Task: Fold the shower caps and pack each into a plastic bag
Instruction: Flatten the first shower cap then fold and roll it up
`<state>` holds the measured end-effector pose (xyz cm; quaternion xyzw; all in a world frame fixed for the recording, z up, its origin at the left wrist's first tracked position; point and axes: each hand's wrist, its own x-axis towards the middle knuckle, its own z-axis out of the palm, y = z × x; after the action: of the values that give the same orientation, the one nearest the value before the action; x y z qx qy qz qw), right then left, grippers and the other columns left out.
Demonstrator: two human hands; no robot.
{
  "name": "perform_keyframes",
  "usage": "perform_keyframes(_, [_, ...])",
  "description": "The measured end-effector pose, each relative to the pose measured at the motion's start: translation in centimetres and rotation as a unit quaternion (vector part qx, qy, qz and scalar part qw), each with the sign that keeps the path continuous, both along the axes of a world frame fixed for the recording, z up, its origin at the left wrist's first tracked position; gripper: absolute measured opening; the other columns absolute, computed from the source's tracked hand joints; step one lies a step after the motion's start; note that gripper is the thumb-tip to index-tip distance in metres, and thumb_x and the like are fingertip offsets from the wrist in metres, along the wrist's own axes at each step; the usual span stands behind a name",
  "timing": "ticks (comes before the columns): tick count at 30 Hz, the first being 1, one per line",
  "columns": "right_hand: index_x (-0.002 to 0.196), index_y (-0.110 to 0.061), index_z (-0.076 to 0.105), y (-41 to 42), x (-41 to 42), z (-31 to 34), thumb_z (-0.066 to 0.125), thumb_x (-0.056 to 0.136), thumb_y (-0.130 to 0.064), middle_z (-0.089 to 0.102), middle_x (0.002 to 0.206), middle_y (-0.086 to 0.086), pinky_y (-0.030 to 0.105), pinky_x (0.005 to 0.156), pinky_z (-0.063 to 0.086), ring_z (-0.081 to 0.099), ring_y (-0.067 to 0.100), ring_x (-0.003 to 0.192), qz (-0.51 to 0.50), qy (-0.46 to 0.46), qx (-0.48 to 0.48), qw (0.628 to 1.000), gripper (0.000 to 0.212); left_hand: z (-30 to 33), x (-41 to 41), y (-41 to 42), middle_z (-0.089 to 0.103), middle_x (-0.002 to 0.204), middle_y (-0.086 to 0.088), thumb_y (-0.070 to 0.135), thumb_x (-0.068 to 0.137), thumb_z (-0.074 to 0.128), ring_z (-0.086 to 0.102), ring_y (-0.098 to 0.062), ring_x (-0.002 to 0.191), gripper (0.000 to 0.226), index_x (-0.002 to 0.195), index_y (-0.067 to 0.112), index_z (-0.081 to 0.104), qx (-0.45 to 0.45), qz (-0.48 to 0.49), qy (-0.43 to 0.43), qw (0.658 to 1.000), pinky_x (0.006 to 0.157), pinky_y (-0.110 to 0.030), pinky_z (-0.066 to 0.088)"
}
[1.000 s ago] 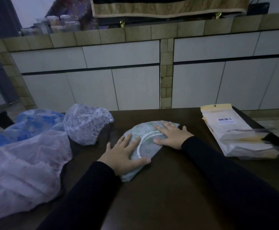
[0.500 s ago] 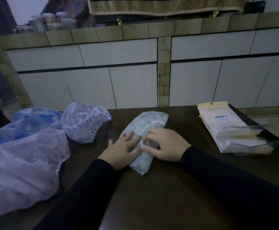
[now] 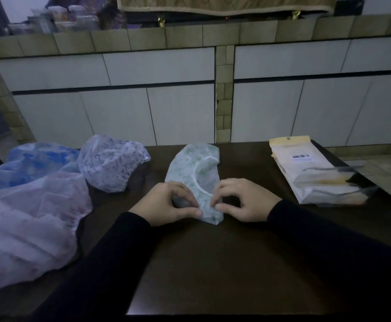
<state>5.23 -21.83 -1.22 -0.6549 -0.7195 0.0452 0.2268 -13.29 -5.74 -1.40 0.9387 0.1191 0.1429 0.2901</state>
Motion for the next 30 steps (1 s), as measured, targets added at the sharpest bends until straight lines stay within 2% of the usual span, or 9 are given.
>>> perform_keyframes(3, [0.109, -0.026, 0.070, -0.9, 0.4, 0.5, 0.067, 0.083, -0.018, 0.057, 0.111, -0.014, 0.015, 0.091, 0.042, 0.052, -0.002, 0.105, 0.016, 0.024, -0.037, 0.999, 0.027, 0.1, -0.1, 0.0, 0.064, 0.101, 0.023, 0.069, 0.058, 0.072, 0.058, 0.001, 0.101, 0.039, 0.084, 0.041, 0.074, -0.009, 0.010, 0.015, 1.000, 0.089, -0.031, 0.051])
perform_keyframes(5, [0.112, -0.029, 0.066, -1.0, 0.2, 0.5, 0.069, 0.083, -0.025, 0.055, 0.114, -0.015, 0.018, 0.093, 0.043, 0.052, -0.001, 0.107, 0.012, 0.004, -0.037, 0.999, 0.029, 0.1, -0.1, -0.1, 0.063, 0.102, 0.024, 0.071, 0.055, 0.072, 0.057, 0.000, 0.103, 0.042, 0.085, 0.042, 0.074, -0.014, 0.014, 0.018, 1.000, 0.091, -0.031, 0.050])
perform_keyframes(14, [0.090, -0.026, 0.071, -0.9, -0.4, 0.3, 0.066, 0.088, -0.033, 0.058, 0.096, -0.014, 0.028, 0.080, 0.051, 0.058, 0.003, 0.087, -0.017, 0.025, 0.027, 0.999, 0.009, 0.0, 0.0, -0.5, 0.061, 0.105, 0.022, 0.067, 0.052, 0.078, 0.056, 0.001, 0.106, 0.044, 0.087, 0.042, 0.074, -0.012, 0.015, -0.026, 0.999, 0.093, -0.029, 0.049])
perform_keyframes(17, [0.091, -0.024, 0.070, -0.8, -0.5, 0.5, 0.063, 0.091, -0.031, 0.062, 0.088, -0.012, 0.028, 0.079, 0.051, 0.058, 0.002, 0.083, -0.033, 0.052, 0.004, 0.998, 0.010, -0.2, 0.1, -0.6, 0.060, 0.104, 0.022, 0.065, 0.057, 0.077, 0.054, -0.002, 0.107, 0.037, 0.087, 0.043, 0.073, 0.040, 0.008, -0.073, 0.997, 0.089, -0.025, 0.047])
perform_keyframes(20, [0.095, -0.021, 0.070, -1.2, -0.3, 0.5, 0.064, 0.089, -0.032, 0.061, 0.093, -0.012, 0.026, 0.081, 0.051, 0.057, 0.001, 0.088, -0.046, 0.089, -0.008, 0.995, 0.014, -0.2, 0.3, -0.9, 0.063, 0.097, 0.021, 0.054, 0.068, 0.077, 0.060, -0.003, 0.098, 0.024, 0.086, 0.039, 0.074, 0.034, -0.007, -0.074, 0.997, 0.078, -0.021, 0.048])
perform_keyframes(23, [0.102, -0.024, 0.065, -1.5, -0.4, 0.3, 0.073, 0.078, -0.046, 0.054, 0.104, -0.015, 0.018, 0.083, 0.048, 0.055, 0.000, 0.096, -0.045, 0.057, -0.007, 0.997, 0.034, -0.4, 0.4, -1.0, 0.066, 0.092, 0.018, 0.047, 0.079, 0.071, 0.064, -0.005, 0.088, 0.015, 0.085, 0.034, 0.075, 0.037, -0.023, -0.064, 0.997, 0.072, -0.021, 0.052])
perform_keyframes(25, [0.097, -0.024, 0.066, -1.3, -0.7, 0.3, 0.073, 0.075, -0.050, 0.056, 0.102, -0.014, 0.023, 0.081, 0.051, 0.056, 0.001, 0.093, -0.056, 0.041, 0.005, 0.998, 0.035, -0.4, 0.5, -1.0, 0.066, 0.092, 0.018, 0.046, 0.081, 0.069, 0.064, -0.004, 0.088, 0.016, 0.088, 0.033, 0.076, 0.037, -0.025, -0.053, 0.998, 0.073, -0.022, 0.052])
perform_keyframes(27, [0.086, -0.021, 0.068, -1.0, -0.8, 0.2, 0.070, 0.081, -0.045, 0.059, 0.095, -0.011, 0.032, 0.079, 0.052, 0.057, 0.004, 0.087, -0.064, 0.043, 0.015, 0.997, 0.024, -0.3, 0.4, -1.0, 0.066, 0.092, 0.018, 0.046, 0.081, 0.070, 0.063, -0.003, 0.088, 0.017, 0.092, 0.033, 0.075, 0.036, -0.024, -0.047, 0.998, 0.074, -0.022, 0.052])
perform_keyframes(30, [0.083, -0.017, 0.070, -0.9, -0.7, 0.3, 0.065, 0.086, -0.041, 0.061, 0.095, -0.007, 0.036, 0.080, 0.052, 0.058, 0.007, 0.086, -0.074, 0.062, -0.011, 0.995, 0.024, -0.1, 0.2, -1.1, 0.067, 0.091, 0.019, 0.048, 0.074, 0.075, 0.062, -0.002, 0.090, 0.020, 0.091, 0.040, 0.068, 0.037, -0.010, -0.040, 0.998, 0.076, -0.022, 0.052])
